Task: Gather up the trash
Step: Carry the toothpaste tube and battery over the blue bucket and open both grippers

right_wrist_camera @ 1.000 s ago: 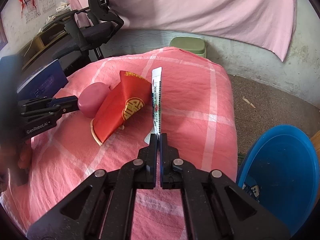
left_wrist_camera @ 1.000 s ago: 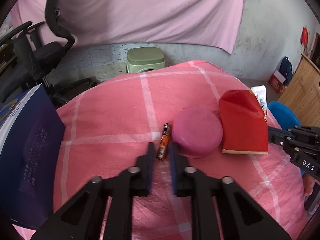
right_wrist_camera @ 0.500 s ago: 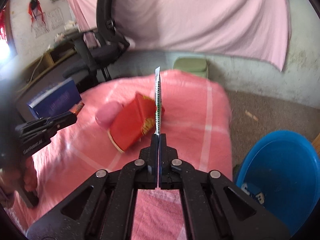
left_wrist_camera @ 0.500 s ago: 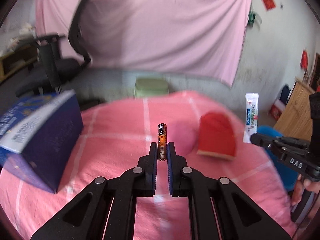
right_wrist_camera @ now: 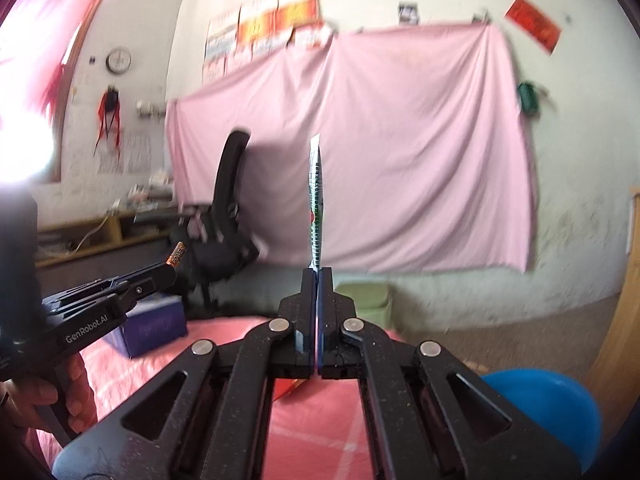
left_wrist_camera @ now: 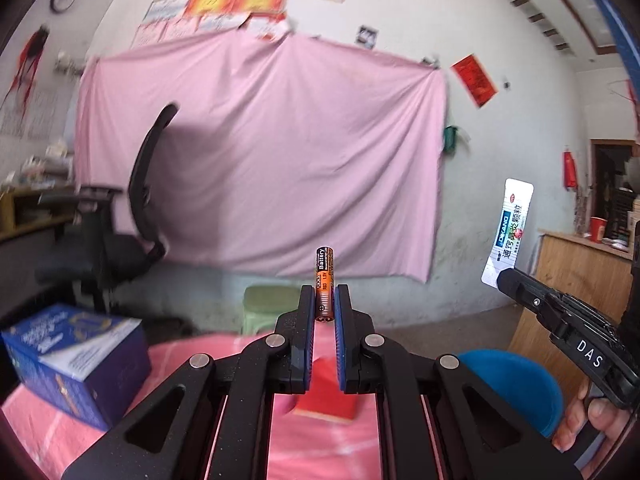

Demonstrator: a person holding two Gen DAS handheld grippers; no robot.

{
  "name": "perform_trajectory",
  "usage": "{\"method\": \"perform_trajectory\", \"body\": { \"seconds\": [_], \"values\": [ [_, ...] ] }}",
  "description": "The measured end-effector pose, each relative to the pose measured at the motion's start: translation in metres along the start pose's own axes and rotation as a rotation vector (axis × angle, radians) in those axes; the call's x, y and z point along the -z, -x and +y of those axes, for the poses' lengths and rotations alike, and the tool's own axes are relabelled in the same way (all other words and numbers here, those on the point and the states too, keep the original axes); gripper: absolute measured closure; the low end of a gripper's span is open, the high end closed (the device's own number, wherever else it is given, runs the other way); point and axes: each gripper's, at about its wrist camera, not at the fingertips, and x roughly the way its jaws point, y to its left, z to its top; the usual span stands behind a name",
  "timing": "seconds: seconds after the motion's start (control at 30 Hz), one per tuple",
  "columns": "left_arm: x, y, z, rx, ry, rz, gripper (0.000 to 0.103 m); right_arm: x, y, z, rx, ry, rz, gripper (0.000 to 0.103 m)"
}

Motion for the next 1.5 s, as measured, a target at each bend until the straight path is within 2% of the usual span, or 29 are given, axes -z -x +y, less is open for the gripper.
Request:
{"method": "perform_trajectory", "body": {
  "seconds": [0.17,0.43,0.63,0.87,1.0,1.13,1.33,1.5],
  "values": [
    [-0.015,0.002,-0.036,0.074,-0.036,-0.031,0.096,-0.007,0.03,-0.017,0.067,-0.006,-0.081,0.082],
    [-0.019,-0.014,-0.103,0.199,-0.093,-0.033,0.096,-0.002,0.069,-0.057,0.174,-0.032,-0.08,0.082],
    [-0.006,-0.033,-0.15,0.291,-0.133,0.033,0.096,0.013,0.085,-0.09,0.249,-0.091,0.003,0.082],
    [0.015,-0.056,-0.178,0.327,-0.149,0.106,0.096,0.03,0.088,-0.124,0.318,-0.176,0.12,0.082],
    [0.024,-0.072,-0.188,0.338,-0.159,0.171,0.096,0.042,0.081,-0.142,0.337,-0.236,0.206,0.082],
    [0.034,-0.095,-0.195,0.352,-0.142,0.275,0.096,0.053,0.073,-0.153,0.338,-0.283,0.269,0.082],
    [0.05,-0.129,-0.199,0.396,-0.098,0.434,0.096,0.063,0.061,-0.162,0.337,-0.316,0.339,0.082],
    [0.056,-0.148,-0.201,0.388,-0.054,0.516,0.096,0.071,0.052,-0.169,0.347,-0.326,0.388,0.08]
  ]
}}
